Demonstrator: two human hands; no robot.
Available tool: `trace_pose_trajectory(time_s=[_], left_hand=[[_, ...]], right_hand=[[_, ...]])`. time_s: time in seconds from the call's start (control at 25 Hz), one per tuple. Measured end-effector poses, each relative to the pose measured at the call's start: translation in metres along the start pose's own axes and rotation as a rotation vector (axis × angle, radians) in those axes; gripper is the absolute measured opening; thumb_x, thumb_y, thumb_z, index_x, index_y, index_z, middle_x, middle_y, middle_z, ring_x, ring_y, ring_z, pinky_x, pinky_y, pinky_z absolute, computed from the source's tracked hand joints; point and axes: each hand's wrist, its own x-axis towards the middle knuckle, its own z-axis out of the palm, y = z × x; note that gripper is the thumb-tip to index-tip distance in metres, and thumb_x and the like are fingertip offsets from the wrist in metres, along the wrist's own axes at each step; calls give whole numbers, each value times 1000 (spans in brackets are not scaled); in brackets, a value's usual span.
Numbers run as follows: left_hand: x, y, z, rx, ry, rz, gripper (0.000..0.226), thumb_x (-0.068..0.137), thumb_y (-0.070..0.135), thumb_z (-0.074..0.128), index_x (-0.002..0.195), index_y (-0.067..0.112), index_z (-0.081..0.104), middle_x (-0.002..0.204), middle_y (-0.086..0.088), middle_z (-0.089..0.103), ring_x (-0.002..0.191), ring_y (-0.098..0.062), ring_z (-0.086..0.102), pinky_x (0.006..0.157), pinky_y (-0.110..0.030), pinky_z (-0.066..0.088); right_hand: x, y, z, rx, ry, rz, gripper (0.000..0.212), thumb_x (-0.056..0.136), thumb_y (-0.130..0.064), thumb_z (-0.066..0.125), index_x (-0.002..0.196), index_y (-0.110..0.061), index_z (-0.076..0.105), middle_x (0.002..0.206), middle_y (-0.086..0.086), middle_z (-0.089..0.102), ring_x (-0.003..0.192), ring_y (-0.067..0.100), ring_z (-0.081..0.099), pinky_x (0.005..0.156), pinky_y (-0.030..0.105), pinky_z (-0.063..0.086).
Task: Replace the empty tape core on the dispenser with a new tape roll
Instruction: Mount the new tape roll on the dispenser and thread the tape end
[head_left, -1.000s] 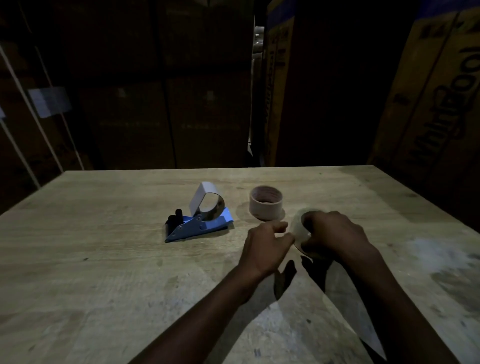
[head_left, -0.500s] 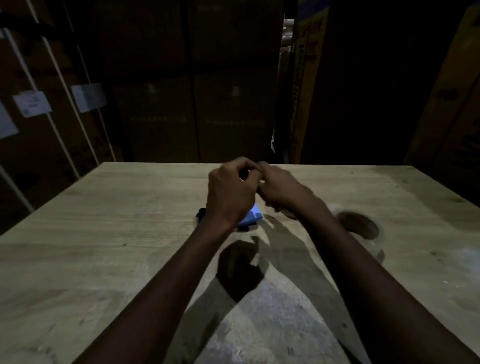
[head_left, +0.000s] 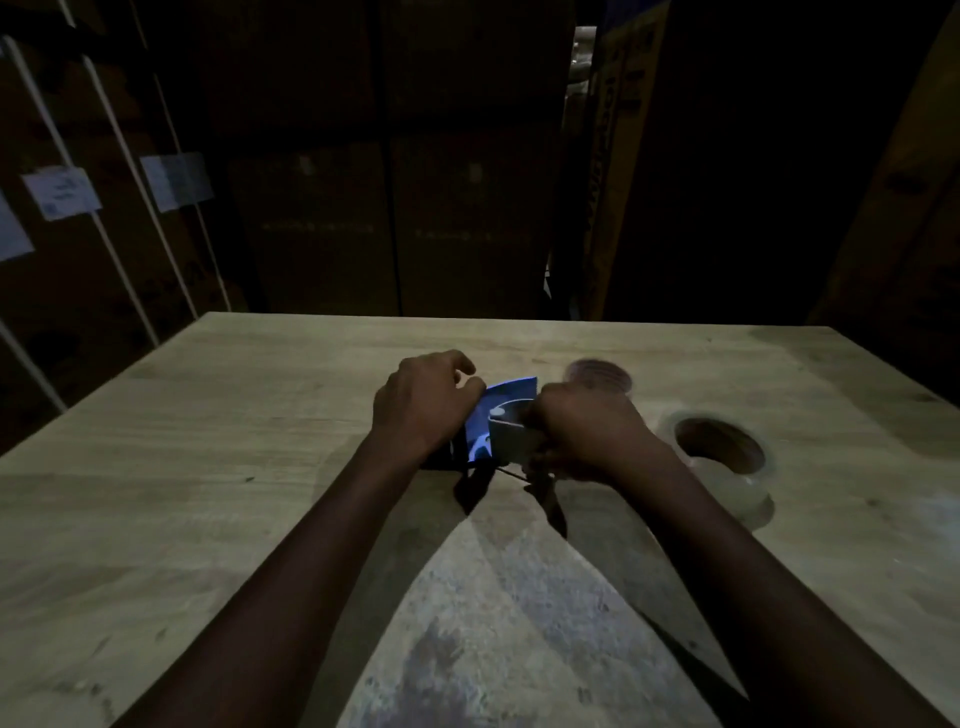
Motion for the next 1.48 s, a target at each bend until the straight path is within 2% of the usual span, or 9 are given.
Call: trace_pose_trajectory(time_s=[0.24, 0.36, 0.48, 0.6, 0.68, 0.88, 1.2, 1.32, 1.48], left_hand=[[-13, 31, 23, 157, 76, 205, 38, 83, 35, 53, 119, 24, 62, 120, -4, 65, 109, -28, 57, 89, -41, 41], [-26, 66, 36, -56, 125, 426, 43, 76, 33, 48, 115, 19, 61, 113, -8, 61, 98, -27, 57, 80, -40, 48], [-53, 100, 68, -449, -135, 356, 54, 72, 25, 59, 125, 19, 51, 119, -4, 56, 104, -20, 56, 86, -37, 50], [-65, 113, 95, -451, -455, 222, 86, 72, 17, 65, 148, 26, 24, 148, -8, 41, 129, -26, 47, 102, -39, 45], [-58, 114, 103, -419, -508, 178, 92, 71, 17, 64, 151, 24, 19, 151, -12, 41, 132, -29, 47, 104, -42, 45], [-56, 119, 107, -453, -441, 167, 88, 61, 27, 61, 145, 22, 36, 136, -14, 58, 116, -29, 62, 95, -44, 52], [-43, 121, 85, -522, -193, 175, 65, 72, 15, 70, 133, 23, 47, 107, 1, 60, 95, -22, 65, 85, -38, 56], [-24, 111, 54, -553, -31, 134, 58, 72, 18, 72, 126, 24, 51, 99, -1, 66, 90, -20, 67, 79, -41, 59], [-3, 68, 9, -463, 149, 106, 45, 74, 14, 71, 117, 20, 60, 85, 7, 67, 79, -8, 67, 72, -21, 55]], right_hand=[[-22, 12, -2, 251, 134, 125, 25, 81, -43, 62, 95, -22, 65, 90, 1, 67, 78, 19, 61, 63, 30, 46], [-44, 44, -23, 352, 314, 346, 14, 82, -34, 64, 93, -25, 65, 88, -4, 65, 77, 15, 61, 65, 30, 48], [-72, 87, -32, 255, 154, 506, 16, 77, -36, 68, 90, -26, 66, 90, 0, 69, 77, 19, 63, 70, 39, 55], [-86, 103, -25, 196, -73, 517, 29, 74, -36, 71, 101, -27, 66, 98, 3, 67, 81, 21, 61, 69, 35, 53], [-85, 102, -18, 193, -146, 484, 39, 73, -33, 71, 111, -30, 63, 106, 1, 67, 85, 20, 61, 72, 33, 52], [-78, 97, -10, 171, -322, 412, 56, 68, -44, 74, 118, -27, 55, 116, 3, 63, 98, 24, 61, 84, 42, 54], [-87, 89, -32, -48, -119, 345, 56, 82, -35, 65, 133, -39, 42, 116, 8, 59, 97, 25, 59, 67, 32, 43], [-73, 80, -52, 120, 16, 279, 65, 82, -21, 66, 138, -36, 38, 126, 6, 58, 102, 21, 59, 78, 34, 53], [-37, 53, -64, 334, 79, 97, 69, 79, -8, 67, 139, -24, 40, 138, 8, 52, 114, 22, 56, 86, 31, 54]])
